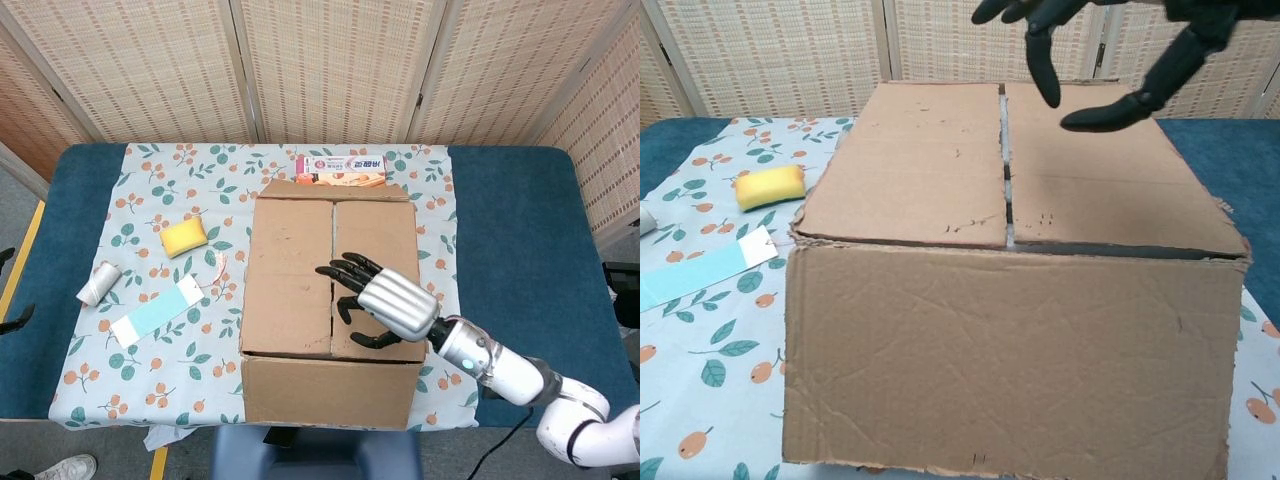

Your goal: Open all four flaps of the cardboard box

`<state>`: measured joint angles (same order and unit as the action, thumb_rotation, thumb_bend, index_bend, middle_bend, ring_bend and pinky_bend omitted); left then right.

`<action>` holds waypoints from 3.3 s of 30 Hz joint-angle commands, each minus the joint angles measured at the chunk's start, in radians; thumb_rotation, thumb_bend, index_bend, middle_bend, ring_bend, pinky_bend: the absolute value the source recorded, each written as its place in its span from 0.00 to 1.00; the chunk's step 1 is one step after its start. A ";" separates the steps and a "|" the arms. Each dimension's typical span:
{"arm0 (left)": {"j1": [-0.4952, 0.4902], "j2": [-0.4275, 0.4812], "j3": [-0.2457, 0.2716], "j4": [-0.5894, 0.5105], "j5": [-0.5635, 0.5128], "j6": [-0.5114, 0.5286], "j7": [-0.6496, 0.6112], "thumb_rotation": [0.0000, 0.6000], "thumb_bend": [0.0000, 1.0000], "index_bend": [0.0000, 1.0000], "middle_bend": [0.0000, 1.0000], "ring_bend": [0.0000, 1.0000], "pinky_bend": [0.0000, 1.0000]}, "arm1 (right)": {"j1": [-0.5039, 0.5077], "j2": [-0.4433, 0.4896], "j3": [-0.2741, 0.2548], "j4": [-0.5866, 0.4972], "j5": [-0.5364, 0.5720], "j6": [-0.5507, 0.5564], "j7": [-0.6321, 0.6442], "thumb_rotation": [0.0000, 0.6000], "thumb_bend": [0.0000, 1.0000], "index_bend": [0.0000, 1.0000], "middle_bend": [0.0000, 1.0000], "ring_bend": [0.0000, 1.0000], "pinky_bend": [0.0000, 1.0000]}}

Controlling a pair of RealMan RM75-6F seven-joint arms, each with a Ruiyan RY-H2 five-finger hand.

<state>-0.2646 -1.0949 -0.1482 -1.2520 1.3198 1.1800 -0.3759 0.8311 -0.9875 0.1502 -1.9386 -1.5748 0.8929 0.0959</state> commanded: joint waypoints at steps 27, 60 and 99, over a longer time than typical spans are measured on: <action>-0.015 -0.011 0.001 0.058 -0.007 -0.050 -0.076 1.00 0.39 0.00 0.15 0.09 0.00 | 0.229 -0.271 0.076 0.272 0.286 -0.182 -0.430 0.43 0.20 0.70 0.05 0.00 0.00; -0.018 -0.036 0.001 0.103 0.017 -0.027 -0.120 1.00 0.63 0.00 0.15 0.08 0.00 | 0.269 -0.227 -0.005 0.298 0.275 -0.267 -0.384 0.22 0.16 0.56 0.00 0.00 0.00; -0.014 -0.058 -0.009 0.072 0.005 0.020 -0.041 1.00 0.25 0.00 0.20 0.10 0.00 | 0.017 0.080 -0.043 0.086 0.065 0.071 -0.272 0.21 0.16 0.60 0.00 0.00 0.00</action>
<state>-0.2808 -1.1522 -0.1553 -1.1734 1.3273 1.1950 -0.4261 0.8840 -0.9398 0.1154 -1.8338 -1.4719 0.9188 -0.1991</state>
